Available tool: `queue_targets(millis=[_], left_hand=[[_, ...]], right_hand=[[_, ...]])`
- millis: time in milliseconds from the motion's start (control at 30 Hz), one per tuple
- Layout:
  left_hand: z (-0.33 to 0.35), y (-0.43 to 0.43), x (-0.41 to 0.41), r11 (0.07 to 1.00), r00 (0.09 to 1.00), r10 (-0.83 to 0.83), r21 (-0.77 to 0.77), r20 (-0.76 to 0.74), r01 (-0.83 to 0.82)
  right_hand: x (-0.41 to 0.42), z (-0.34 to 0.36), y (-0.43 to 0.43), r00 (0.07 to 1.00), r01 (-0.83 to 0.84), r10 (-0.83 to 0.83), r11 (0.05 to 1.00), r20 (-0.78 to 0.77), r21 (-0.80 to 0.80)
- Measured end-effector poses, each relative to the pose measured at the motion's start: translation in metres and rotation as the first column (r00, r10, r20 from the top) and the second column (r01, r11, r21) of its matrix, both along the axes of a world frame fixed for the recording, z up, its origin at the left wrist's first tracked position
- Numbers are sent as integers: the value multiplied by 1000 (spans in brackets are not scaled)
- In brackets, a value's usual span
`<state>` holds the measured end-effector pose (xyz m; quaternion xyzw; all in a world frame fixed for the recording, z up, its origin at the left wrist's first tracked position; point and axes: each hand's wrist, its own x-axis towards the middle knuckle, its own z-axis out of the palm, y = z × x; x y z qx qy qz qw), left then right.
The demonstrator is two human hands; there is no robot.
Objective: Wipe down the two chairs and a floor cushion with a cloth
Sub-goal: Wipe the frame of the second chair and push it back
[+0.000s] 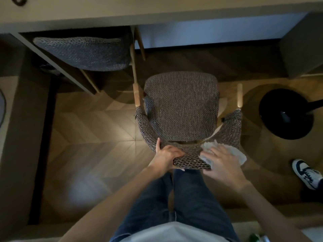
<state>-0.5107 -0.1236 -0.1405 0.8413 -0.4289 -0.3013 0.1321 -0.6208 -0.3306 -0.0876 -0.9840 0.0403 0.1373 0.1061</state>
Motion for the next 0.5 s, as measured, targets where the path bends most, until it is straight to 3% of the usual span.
queue_targets(millis=[200,500], left_hand=[[6,-21,42,1000,1000,-5,20,6,5],[22,-123,143,998,995,61,15,76,-63]], right_hand=[[25,-11,-11,966,-19,40,996,254,-83],[133,-7,-95,951,103,-58,985,303,-136]])
